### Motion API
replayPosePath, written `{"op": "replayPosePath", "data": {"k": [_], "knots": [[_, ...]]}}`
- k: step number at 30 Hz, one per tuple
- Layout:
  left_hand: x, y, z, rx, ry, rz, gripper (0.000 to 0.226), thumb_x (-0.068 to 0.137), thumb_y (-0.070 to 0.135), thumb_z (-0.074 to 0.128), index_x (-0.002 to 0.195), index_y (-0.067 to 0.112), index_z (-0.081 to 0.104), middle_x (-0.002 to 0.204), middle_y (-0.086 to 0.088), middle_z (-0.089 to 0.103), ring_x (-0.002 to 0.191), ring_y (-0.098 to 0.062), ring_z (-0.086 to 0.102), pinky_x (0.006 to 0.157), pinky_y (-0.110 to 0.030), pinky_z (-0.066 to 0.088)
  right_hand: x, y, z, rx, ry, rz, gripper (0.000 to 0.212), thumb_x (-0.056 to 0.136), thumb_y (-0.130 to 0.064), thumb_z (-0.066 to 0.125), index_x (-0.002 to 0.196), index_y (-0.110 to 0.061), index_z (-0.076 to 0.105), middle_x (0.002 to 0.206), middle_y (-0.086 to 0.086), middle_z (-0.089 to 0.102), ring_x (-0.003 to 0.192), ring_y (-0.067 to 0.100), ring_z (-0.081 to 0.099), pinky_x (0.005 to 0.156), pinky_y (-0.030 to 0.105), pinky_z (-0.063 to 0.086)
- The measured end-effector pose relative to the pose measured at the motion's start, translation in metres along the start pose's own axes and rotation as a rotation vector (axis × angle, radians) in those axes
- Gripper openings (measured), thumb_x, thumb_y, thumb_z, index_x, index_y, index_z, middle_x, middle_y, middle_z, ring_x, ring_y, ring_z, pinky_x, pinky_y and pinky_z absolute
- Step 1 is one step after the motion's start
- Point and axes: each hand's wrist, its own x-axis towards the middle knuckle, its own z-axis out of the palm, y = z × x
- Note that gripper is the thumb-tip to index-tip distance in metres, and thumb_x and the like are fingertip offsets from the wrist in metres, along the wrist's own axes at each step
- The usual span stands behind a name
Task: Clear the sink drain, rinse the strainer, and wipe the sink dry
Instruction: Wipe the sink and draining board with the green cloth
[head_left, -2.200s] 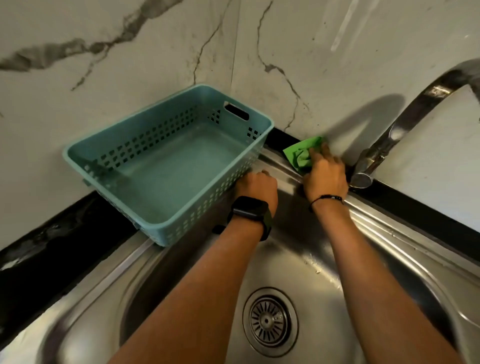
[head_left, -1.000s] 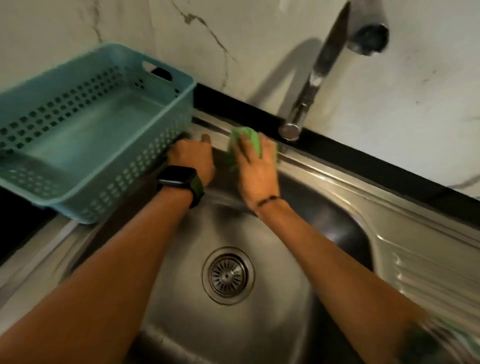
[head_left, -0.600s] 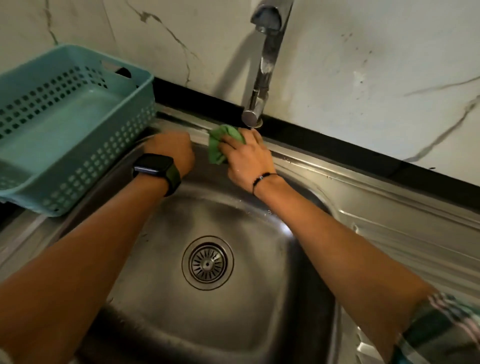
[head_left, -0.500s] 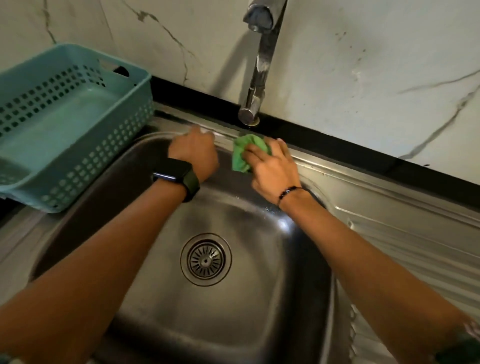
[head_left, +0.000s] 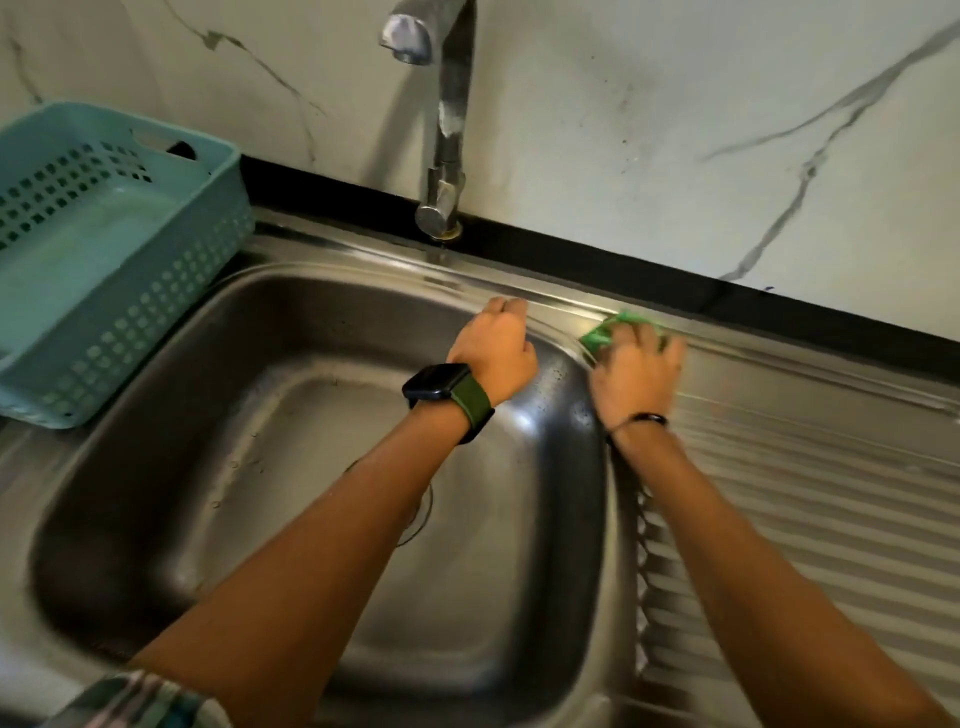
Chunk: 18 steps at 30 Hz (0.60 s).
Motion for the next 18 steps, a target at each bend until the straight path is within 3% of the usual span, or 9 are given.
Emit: {"op": "replayPosePath", "data": {"k": [4, 9, 12, 14, 18], "knots": [[-0.002, 0.015, 0.018, -0.226, 0.054, -0.074, 0.049, 0.084, 0.0, 0.045, 0.132, 0.01, 0.043, 0.133, -0.014, 0.05, 0.116, -0.03, 0.052, 0.097, -0.038, 0.045, 0.003, -0.025, 0.003, -0.01, -0.001, -0.141, 0.044, 0.084, -0.024, 0.053, 0.127, -0.017, 0.048, 0.131, 0.011, 0.046, 0.117, 0.035, 0.037, 0.094, 0.041, 0.032], [-0.009, 0.04, 0.047, -0.343, 0.114, -0.089, 0.047, 0.084, -0.003, 0.045, 0.13, 0.011, 0.046, 0.13, -0.012, 0.053, 0.115, -0.027, 0.053, 0.098, -0.038, 0.045, 0.011, 0.004, -0.001, -0.174, -0.052, -0.432, 0.041, 0.085, -0.03, 0.051, 0.124, -0.018, 0.045, 0.133, 0.008, 0.046, 0.117, 0.033, 0.039, 0.094, 0.042, 0.036], [-0.015, 0.064, 0.069, -0.379, 0.175, -0.089, 0.049, 0.086, -0.001, 0.044, 0.134, 0.01, 0.041, 0.132, -0.011, 0.049, 0.115, -0.023, 0.051, 0.09, -0.019, 0.04, 0.022, 0.029, -0.011, -0.144, -0.05, -0.409, 0.032, 0.086, -0.027, 0.049, 0.117, -0.019, 0.051, 0.128, 0.004, 0.052, 0.115, 0.033, 0.04, 0.086, 0.043, 0.039], [-0.022, 0.081, 0.082, -0.356, 0.176, -0.025, 0.049, 0.086, 0.001, 0.045, 0.134, 0.008, 0.039, 0.136, -0.011, 0.045, 0.118, -0.023, 0.048, 0.091, -0.014, 0.033, 0.023, 0.06, -0.017, -0.116, -0.055, -0.356, 0.034, 0.084, -0.026, 0.051, 0.118, -0.022, 0.053, 0.129, 0.001, 0.053, 0.115, 0.032, 0.04, 0.088, 0.043, 0.038], [-0.037, 0.103, 0.108, -0.233, 0.069, 0.091, 0.052, 0.091, 0.01, 0.042, 0.141, 0.004, 0.028, 0.148, -0.015, 0.03, 0.138, -0.029, 0.027, 0.116, -0.035, 0.021, 0.012, 0.155, -0.035, -0.11, -0.053, -0.219, 0.04, 0.085, -0.019, 0.048, 0.125, -0.024, 0.052, 0.134, 0.002, 0.052, 0.118, 0.034, 0.042, 0.095, 0.044, 0.039]]}}
